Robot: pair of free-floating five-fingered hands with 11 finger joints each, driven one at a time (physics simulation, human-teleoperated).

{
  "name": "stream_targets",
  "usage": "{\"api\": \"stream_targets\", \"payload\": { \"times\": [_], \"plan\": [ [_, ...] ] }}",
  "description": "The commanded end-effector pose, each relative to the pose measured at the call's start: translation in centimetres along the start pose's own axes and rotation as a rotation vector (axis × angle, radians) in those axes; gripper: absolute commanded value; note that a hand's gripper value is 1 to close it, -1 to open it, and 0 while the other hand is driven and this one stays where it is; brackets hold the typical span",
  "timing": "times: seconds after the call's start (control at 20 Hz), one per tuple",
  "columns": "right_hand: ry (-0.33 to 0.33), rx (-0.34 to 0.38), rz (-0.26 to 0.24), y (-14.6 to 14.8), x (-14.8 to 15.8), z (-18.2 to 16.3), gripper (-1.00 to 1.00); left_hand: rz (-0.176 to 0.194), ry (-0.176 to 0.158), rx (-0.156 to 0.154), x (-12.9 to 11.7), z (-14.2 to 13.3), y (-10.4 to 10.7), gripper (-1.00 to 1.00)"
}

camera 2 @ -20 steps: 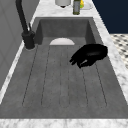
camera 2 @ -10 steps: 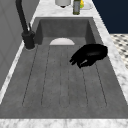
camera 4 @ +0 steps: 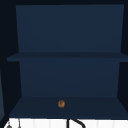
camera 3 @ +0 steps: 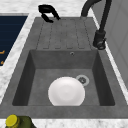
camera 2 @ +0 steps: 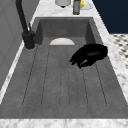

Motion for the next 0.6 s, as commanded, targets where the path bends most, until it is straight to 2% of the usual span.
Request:
{"api": "stream_targets", "payload": {
  "times": [0.0,0.15,0.35,0.55],
  "plan": [
    [-0.006,0.012,-0.048,-1.4,0.2,0.7,-1.0,0.0,0.0,0.0,0.0,0.0,0.0,0.0],
    [-0.004,0.011,-0.03,-2.5,0.6,1.1,-1.0,0.0,0.0,0.0,0.0,0.0,0.0,0.0],
    [-0.001,0.0,0.004,-5.4,0.3,0.7,-1.0,0.0,0.0,0.0,0.0,0.0,0.0,0.0],
    [-0.007,0.012,-0.012,-7.5,0.9,1.6,-1.0,0.0,0.0,0.0,0.0,0.0,0.0,0.0]
  ]
}}
